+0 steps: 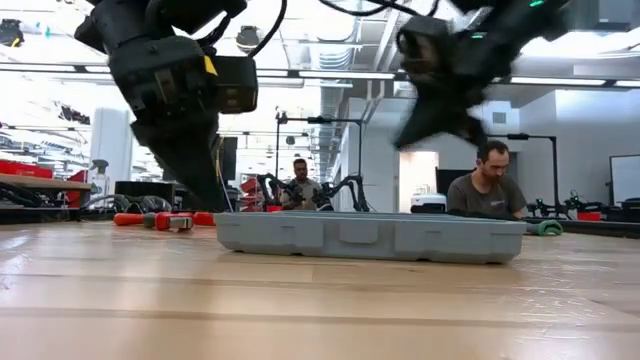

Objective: Prefit tool cases
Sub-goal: Remove the right orange screwdriver bits from the gray prefit tool case

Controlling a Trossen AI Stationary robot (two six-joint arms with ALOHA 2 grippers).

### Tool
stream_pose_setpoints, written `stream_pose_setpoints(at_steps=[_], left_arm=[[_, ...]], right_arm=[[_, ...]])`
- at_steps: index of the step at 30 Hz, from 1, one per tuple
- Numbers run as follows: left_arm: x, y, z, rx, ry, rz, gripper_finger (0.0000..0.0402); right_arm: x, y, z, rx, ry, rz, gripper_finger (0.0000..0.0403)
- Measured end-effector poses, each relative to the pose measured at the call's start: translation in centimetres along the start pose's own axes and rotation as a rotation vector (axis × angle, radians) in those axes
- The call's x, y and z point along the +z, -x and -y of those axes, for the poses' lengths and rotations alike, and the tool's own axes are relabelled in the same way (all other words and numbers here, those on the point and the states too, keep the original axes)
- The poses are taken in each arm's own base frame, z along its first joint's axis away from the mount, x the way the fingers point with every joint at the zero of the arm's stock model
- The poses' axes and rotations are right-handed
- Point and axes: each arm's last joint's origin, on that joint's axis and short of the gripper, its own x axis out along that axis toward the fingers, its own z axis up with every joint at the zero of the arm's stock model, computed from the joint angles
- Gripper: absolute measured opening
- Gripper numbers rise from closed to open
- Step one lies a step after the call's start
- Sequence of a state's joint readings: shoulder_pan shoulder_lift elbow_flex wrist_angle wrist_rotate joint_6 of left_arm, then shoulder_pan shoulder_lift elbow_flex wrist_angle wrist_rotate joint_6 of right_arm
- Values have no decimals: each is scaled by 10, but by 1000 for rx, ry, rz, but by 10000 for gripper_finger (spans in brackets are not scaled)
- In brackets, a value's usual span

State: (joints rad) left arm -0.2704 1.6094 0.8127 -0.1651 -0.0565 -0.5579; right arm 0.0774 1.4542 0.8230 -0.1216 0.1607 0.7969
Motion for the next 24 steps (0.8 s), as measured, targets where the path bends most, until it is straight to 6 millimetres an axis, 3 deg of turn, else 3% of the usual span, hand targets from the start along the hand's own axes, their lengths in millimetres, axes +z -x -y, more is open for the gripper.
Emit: stream_pose_setpoints(at_steps=[6,14,20,24], left_arm=[[7,2,-9,86,-23,60,0],[19,1,-32,136,-39,75,0],[20,1,-32,80,-26,51,0],[17,-4,-22,37,-25,60,0]], right_arm=[[-45,11,-17,-114,1,-96,1],[-92,-8,-26,-225,-97,-133,1],[-108,-18,-29,-250,-174,-109,1],[-107,-21,-22,-240,-183,-116,1]])
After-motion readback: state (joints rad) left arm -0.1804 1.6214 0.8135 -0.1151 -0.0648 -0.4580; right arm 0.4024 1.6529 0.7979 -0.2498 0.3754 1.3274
